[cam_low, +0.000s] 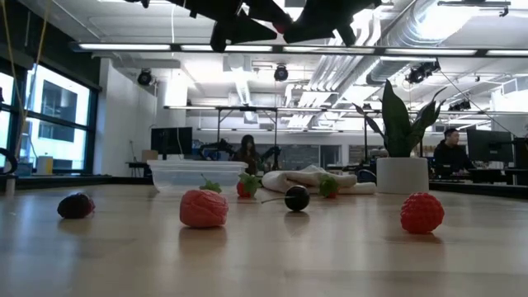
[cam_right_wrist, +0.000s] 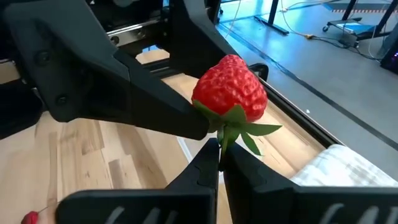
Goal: Pick and placing Produce into tupperware
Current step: Put the red strawberry into the transparent bin
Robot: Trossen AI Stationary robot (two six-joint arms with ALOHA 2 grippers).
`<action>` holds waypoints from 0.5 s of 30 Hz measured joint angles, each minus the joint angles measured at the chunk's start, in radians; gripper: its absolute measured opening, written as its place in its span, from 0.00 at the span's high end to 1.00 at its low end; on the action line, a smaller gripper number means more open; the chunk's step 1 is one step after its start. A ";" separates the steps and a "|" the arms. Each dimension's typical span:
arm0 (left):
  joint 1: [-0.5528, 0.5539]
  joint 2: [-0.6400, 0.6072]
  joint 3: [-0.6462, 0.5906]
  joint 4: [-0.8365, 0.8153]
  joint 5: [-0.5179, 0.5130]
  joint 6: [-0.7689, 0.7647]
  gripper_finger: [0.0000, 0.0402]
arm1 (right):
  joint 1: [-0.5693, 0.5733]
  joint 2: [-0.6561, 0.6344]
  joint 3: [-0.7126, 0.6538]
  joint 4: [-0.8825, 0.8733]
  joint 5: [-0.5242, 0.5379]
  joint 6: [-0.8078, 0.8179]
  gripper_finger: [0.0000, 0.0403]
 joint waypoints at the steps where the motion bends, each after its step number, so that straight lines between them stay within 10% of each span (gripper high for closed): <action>1: 0.000 0.000 0.000 0.000 0.000 -0.006 0.49 | 0.000 0.000 0.000 0.004 0.000 0.000 1.00; 15: -0.001 -0.003 0.000 0.018 -0.002 -0.021 0.50 | 0.006 0.001 0.000 0.076 0.009 -0.071 1.00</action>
